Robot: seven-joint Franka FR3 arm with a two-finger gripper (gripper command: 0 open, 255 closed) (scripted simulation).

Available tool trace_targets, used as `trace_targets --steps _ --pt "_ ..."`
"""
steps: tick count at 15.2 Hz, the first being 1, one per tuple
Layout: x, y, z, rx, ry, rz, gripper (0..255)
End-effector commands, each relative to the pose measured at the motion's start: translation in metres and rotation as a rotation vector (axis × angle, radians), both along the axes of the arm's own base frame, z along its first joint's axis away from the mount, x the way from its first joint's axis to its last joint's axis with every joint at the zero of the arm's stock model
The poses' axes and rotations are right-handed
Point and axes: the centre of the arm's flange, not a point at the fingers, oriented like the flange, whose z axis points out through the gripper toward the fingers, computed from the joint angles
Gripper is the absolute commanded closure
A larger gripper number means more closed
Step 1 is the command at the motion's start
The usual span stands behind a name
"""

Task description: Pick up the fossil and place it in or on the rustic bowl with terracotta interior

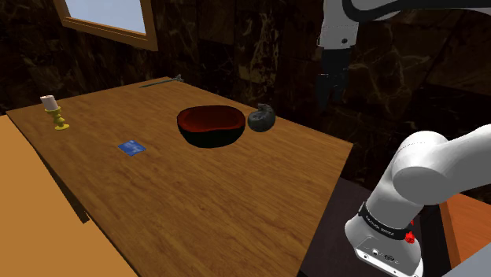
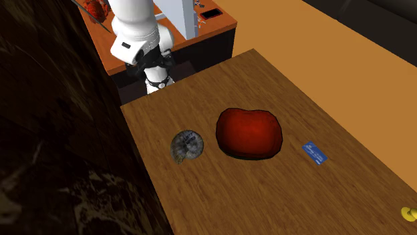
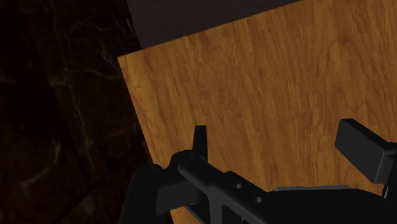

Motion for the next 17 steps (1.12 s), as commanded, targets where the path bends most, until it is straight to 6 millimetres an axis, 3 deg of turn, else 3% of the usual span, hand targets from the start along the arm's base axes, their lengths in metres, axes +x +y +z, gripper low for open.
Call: trace_targets --steps 1,5,10,14,17 --pt "0.0 0.0 0.0 0.0 0.0 0.0 0" --pt "0.018 0.054 -0.038 -0.286 -0.093 0.362 0" --pt "0.021 0.107 -0.104 -0.644 -0.21 0.815 0" --pt "0.016 0.131 -0.168 -0.931 -0.303 1.176 0" --pt "0.013 0.134 -0.218 -1.145 -0.373 1.448 0"
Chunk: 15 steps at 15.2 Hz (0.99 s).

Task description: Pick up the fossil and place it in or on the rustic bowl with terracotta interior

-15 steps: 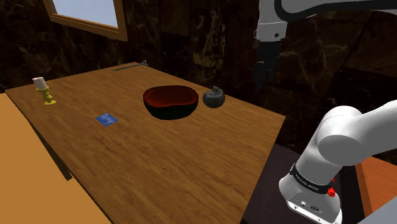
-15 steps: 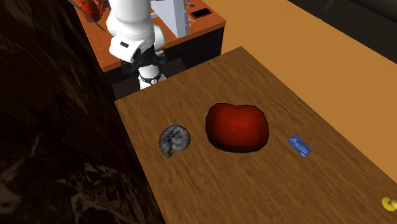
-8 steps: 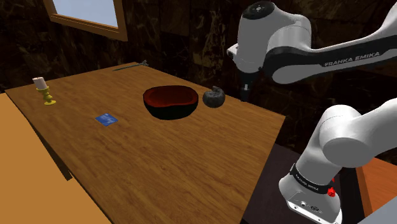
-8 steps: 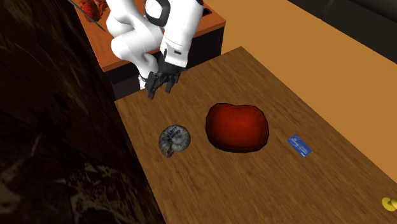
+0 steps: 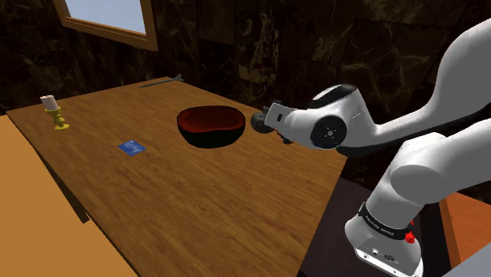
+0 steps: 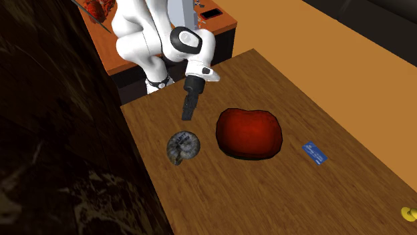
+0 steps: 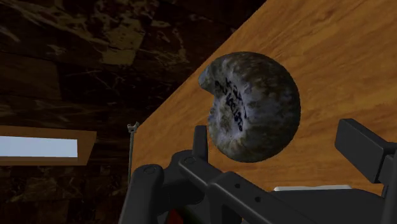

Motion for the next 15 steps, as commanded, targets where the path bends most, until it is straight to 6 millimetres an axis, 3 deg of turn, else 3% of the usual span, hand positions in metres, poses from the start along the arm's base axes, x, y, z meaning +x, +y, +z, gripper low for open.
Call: trace_targets --steps 1,9,15 --pt "-0.003 0.001 -0.033 -0.118 -0.026 0.179 0" --pt "0.029 -0.019 -0.046 -0.118 -0.026 0.179 0" --pt "0.029 -0.019 -0.046 -0.118 -0.026 0.179 0"
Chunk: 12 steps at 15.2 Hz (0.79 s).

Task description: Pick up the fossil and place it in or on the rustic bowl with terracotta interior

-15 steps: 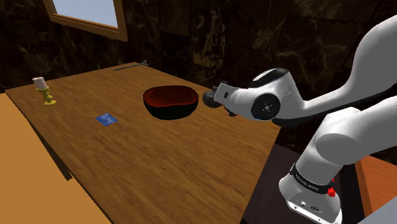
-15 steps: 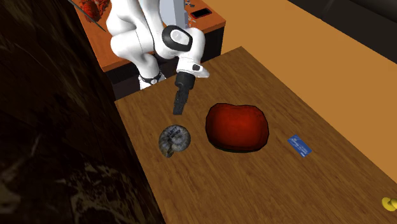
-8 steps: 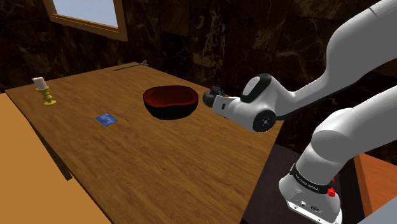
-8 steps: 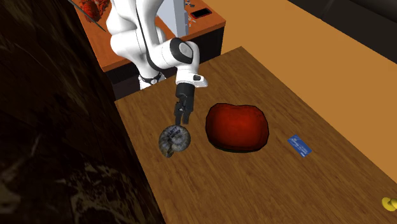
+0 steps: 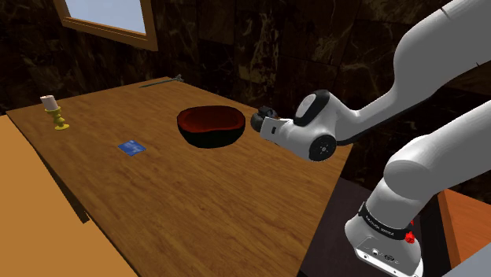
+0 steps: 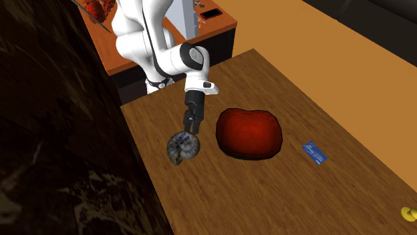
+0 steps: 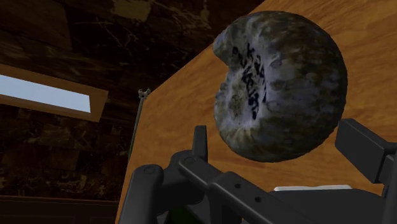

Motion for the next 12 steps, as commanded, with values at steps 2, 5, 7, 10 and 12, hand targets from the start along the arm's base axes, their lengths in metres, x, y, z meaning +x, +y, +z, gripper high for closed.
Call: trace_targets --steps 2,5,7,10,12 --pt "-0.0008 -0.0024 -0.0024 0.0 0.005 -0.005 255" --pt "-0.0021 -0.0038 -0.0034 0.001 0.005 -0.005 255" --pt "-0.0013 -0.0033 -0.0035 0.001 0.005 -0.005 255" --pt "-0.0007 -0.0028 -0.0051 0.001 0.005 -0.005 255" --pt "-0.0006 -0.0018 0.0032 0.0 0.005 -0.005 255"
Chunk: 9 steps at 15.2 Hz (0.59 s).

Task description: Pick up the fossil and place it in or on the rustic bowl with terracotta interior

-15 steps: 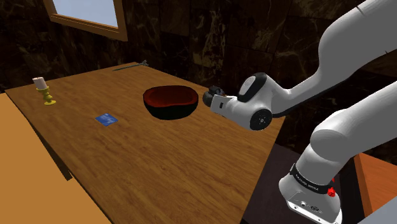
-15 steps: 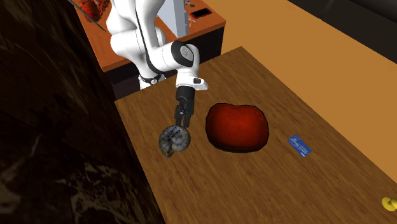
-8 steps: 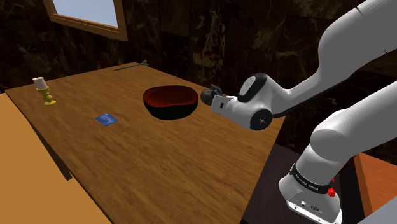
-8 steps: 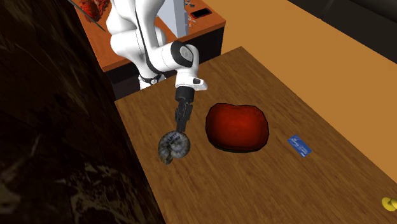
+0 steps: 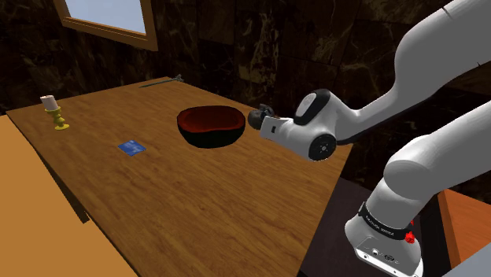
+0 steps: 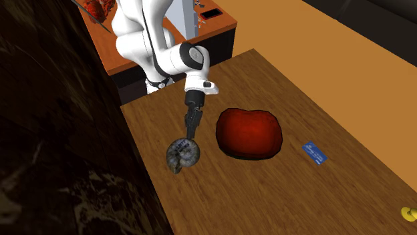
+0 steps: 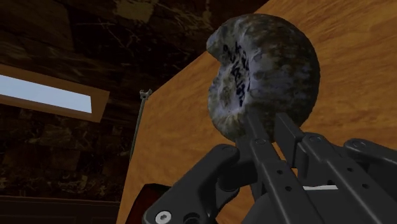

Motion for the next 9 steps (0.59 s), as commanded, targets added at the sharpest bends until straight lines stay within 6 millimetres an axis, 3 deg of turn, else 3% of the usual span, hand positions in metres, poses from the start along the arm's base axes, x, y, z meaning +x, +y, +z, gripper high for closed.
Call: trace_targets --steps 1,3,4,5,9 --pt "-0.001 -0.002 0.006 0.002 0.008 -0.004 255" --pt "-0.001 -0.002 0.016 0.002 0.008 -0.004 255" --pt "0.0 -0.001 0.011 0.002 0.007 -0.004 255" --pt "0.0 -0.001 0.011 0.002 0.007 -0.004 0" --pt "-0.001 -0.03 -0.026 -0.401 0.049 -0.05 0"
